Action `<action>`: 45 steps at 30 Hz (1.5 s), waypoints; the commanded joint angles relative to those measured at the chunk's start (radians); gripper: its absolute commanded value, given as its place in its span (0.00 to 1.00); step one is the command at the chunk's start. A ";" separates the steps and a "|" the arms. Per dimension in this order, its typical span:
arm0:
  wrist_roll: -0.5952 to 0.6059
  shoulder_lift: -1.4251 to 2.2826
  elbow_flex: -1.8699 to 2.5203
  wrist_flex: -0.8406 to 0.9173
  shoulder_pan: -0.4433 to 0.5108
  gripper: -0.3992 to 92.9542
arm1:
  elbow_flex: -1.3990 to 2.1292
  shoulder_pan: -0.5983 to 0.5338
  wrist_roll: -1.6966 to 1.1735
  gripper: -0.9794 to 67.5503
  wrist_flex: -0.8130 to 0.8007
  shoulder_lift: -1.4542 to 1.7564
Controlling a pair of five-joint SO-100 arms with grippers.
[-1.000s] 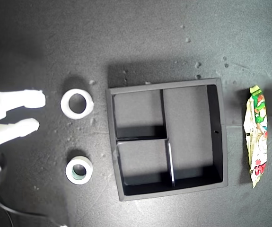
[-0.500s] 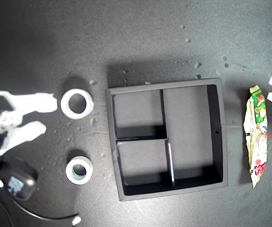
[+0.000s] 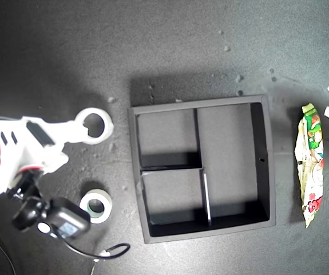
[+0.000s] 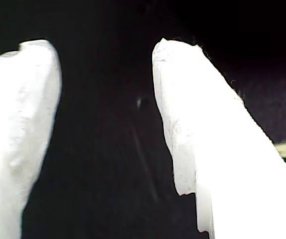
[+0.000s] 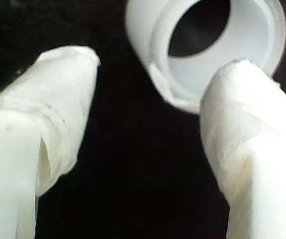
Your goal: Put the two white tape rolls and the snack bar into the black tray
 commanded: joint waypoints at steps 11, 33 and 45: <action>-0.006 -0.293 -0.215 -0.003 -0.017 0.17 | -0.104 -0.087 -0.351 0.49 0.023 0.009; -0.025 -0.451 -0.278 -0.005 -0.138 0.00 | -0.210 -0.224 -0.669 0.51 0.009 -0.008; 0.083 -0.284 -0.643 0.192 -0.089 0.00 | -0.396 -0.143 -0.693 0.53 -0.066 -0.179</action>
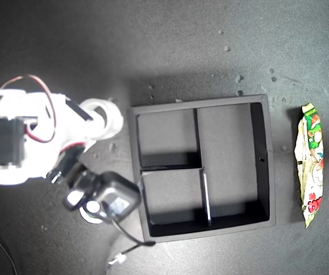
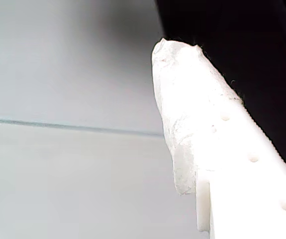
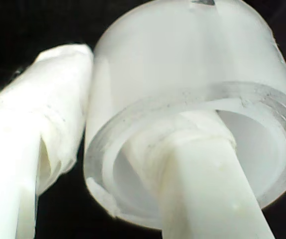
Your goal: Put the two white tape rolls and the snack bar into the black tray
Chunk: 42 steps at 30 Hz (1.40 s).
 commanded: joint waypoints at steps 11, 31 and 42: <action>0.112 -0.400 -0.681 0.170 0.060 0.00 | -0.471 -0.014 0.029 0.53 0.163 -0.762; 0.086 -0.923 -1.431 0.560 0.060 0.19 | -0.563 -0.075 0.202 0.52 0.623 -0.976; -0.015 -0.607 -1.086 0.560 0.058 0.18 | -0.451 -0.083 0.225 0.51 0.640 -0.976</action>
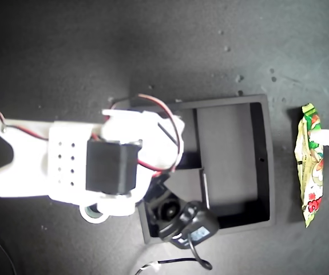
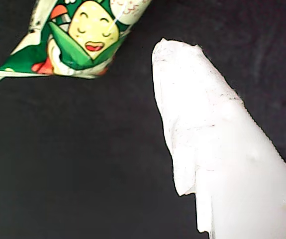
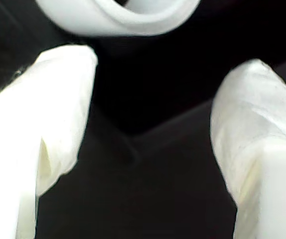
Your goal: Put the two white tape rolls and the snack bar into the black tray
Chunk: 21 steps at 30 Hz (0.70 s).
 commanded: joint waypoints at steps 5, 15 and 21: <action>-0.163 0.540 0.373 0.018 0.043 0.16 | 0.034 -0.054 0.021 0.48 -0.055 -0.029; -0.403 0.940 0.953 -0.296 0.314 0.16 | -0.086 -0.114 0.029 0.43 -0.121 -0.342; -0.491 0.957 1.216 -0.565 0.400 0.16 | -0.135 -0.106 0.034 0.31 -0.210 -0.526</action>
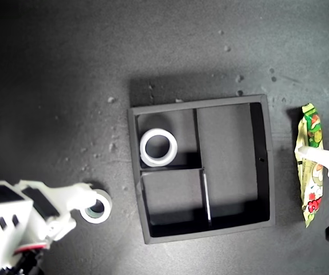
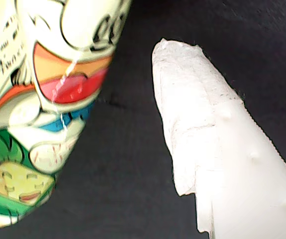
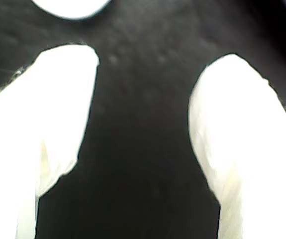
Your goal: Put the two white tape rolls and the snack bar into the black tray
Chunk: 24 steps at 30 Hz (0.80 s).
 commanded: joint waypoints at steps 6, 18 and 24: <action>-0.063 0.025 0.183 -0.249 0.069 0.16 | -0.041 0.081 0.003 0.08 -0.077 -0.086; -0.067 -0.051 0.207 -0.287 0.098 0.16 | -0.453 0.258 0.242 0.01 0.374 -0.074; -0.078 -0.035 0.261 -0.319 0.109 0.16 | -0.644 0.230 0.644 0.01 0.492 -0.077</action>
